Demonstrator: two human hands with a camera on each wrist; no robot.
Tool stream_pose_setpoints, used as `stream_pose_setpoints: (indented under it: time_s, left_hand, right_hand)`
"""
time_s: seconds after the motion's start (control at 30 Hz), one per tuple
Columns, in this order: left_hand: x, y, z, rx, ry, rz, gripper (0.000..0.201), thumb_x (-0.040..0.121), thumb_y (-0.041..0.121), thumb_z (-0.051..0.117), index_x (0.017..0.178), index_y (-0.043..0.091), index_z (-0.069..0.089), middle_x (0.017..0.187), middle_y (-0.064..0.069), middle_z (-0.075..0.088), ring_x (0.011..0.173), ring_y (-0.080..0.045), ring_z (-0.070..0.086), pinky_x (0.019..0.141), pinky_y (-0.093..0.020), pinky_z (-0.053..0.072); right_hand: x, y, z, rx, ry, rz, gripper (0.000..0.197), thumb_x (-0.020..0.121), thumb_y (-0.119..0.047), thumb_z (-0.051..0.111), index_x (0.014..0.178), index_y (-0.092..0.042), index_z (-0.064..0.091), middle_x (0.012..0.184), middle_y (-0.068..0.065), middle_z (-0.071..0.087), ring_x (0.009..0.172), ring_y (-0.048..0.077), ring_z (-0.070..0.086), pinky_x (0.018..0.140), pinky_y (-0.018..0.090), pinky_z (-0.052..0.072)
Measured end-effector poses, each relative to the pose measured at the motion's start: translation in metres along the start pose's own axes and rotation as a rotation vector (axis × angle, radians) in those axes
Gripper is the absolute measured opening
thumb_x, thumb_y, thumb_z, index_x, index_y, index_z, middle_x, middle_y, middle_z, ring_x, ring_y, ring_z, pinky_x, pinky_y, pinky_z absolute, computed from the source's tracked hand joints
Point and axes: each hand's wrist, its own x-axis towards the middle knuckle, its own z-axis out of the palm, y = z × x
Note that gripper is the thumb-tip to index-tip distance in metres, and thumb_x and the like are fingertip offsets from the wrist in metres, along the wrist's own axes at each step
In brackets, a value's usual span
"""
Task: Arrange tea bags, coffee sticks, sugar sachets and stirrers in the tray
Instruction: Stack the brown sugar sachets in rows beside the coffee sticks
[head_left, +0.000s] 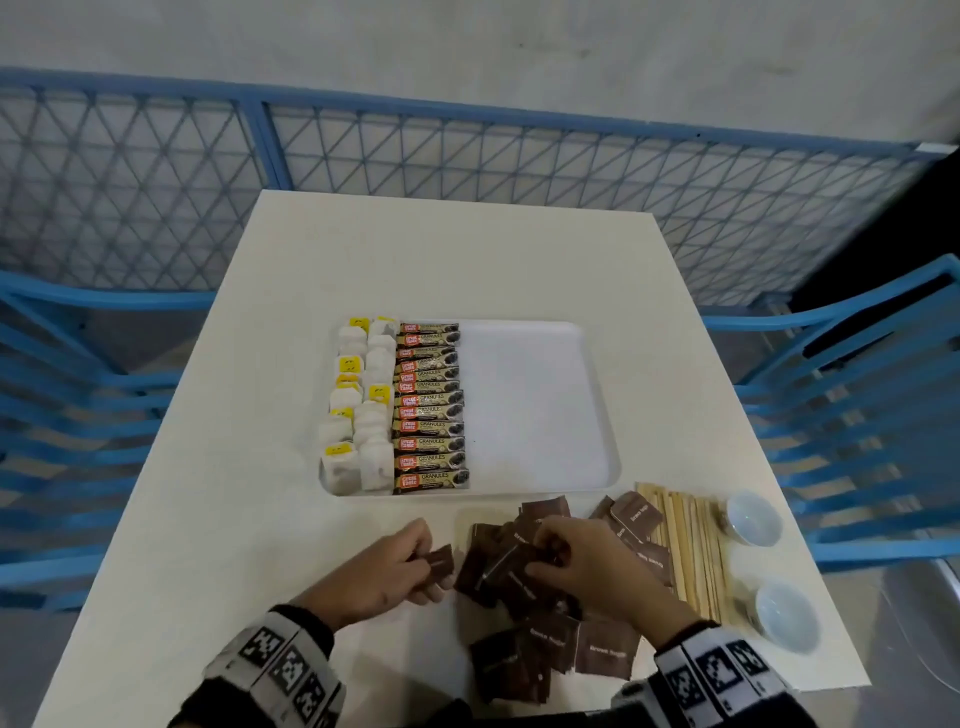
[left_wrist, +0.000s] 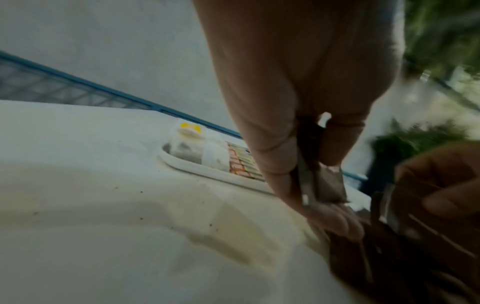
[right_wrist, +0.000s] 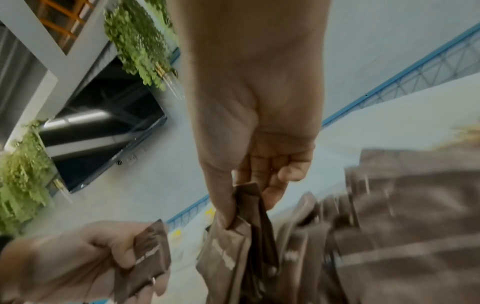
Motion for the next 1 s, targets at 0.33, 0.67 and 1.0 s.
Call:
stream_pose_setpoints:
  time_s: [0.33, 0.67, 1.0]
  left_hand:
    - [0.004, 0.055, 0.024, -0.198, 0.105, 0.209, 0.069, 0.062, 0.066, 0.07, 0.12, 0.032, 0.053, 0.112, 0.007, 0.065, 0.1, -0.002, 0.063, 0.081, -0.02, 0.051]
    - [0.007, 0.058, 0.035, -0.201, 0.219, 0.211, 0.011, 0.084, 0.012, 0.068, 0.094, 0.012, 0.065, 0.077, 0.003, 0.071, 0.072, -0.008, 0.066, 0.062, -0.018, 0.047]
    - [0.005, 0.054, 0.032, -0.399, 0.25, 0.201, 0.032, 0.089, 0.0, 0.057, 0.117, 0.014, 0.059, 0.082, -0.006, 0.067, 0.068, -0.015, 0.063, 0.054, -0.017, 0.046]
  right_hand:
    - [0.002, -0.024, -0.041, 0.455, 0.076, -0.171, 0.018, 0.077, -0.02, 0.074, 0.076, -0.029, 0.058, 0.077, -0.008, 0.066, 0.07, 0.0, 0.063, 0.071, 0.018, 0.054]
    - [-0.021, 0.03, -0.06, 0.342, 0.169, -0.021, 0.007, 0.085, -0.029, 0.065, 0.09, -0.028, 0.069, 0.082, -0.006, 0.071, 0.072, -0.001, 0.063, 0.068, 0.009, 0.047]
    - [-0.05, 0.087, 0.002, -0.39, 0.027, -0.072, 0.087, 0.069, -0.061, 0.065, 0.141, -0.027, 0.03, 0.133, -0.005, 0.031, 0.121, 0.013, 0.03, 0.109, 0.028, 0.027]
